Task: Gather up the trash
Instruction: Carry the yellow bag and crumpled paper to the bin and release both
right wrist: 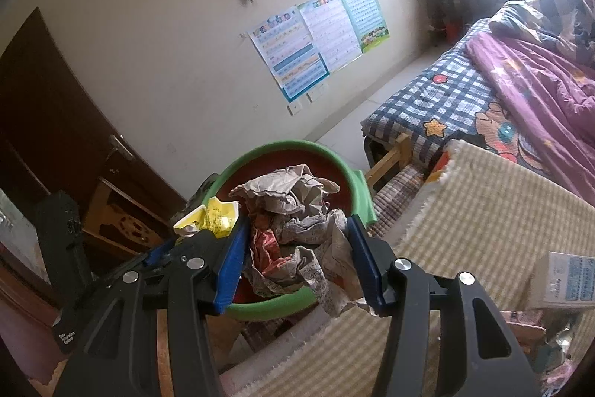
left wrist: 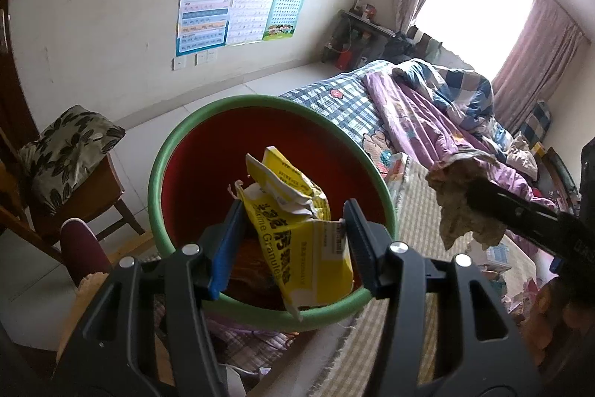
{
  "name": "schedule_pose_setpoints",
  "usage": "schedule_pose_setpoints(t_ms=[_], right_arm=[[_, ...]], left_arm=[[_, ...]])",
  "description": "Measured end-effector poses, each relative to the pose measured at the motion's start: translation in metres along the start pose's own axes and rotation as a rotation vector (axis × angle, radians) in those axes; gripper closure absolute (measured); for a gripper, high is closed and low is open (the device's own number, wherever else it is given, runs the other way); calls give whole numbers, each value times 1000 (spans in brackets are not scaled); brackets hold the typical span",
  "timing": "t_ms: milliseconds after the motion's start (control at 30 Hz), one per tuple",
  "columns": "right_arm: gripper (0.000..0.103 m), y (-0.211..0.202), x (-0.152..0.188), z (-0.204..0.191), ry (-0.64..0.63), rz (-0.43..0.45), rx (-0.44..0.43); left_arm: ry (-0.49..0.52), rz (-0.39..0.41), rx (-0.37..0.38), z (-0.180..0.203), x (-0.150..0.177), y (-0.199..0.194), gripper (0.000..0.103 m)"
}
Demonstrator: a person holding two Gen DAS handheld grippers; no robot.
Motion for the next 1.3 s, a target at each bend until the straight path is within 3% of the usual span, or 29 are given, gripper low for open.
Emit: schedule_pose_setpoints(t_ms=[1067,1133,1167,1300], right_arm=[[50,44,-9,-13,11,-50,-24],[43,44,-9,-13,12,-45,-20],[40,44,-9,-13,14,-43,-19],[35,44,-11,-11,42,-42,-39]], left_arm=[[-14,-9,-47,-13,-3,12,51],[-18,4,-65,-11,-4,10,43],[-20,15,-67,-12,-4,9,32],[-20,39,-75,-13,-7,5,30]])
Point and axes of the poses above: each gripper's, at about its wrist camera, not at the fingertips, and y roughly the way its jaws point, z to its right, x to its underside, the point moved 5 cm from there along y, roughly the way its jaws point, and after that the axes turned 7 degrees about x, right-handed, at the moved point
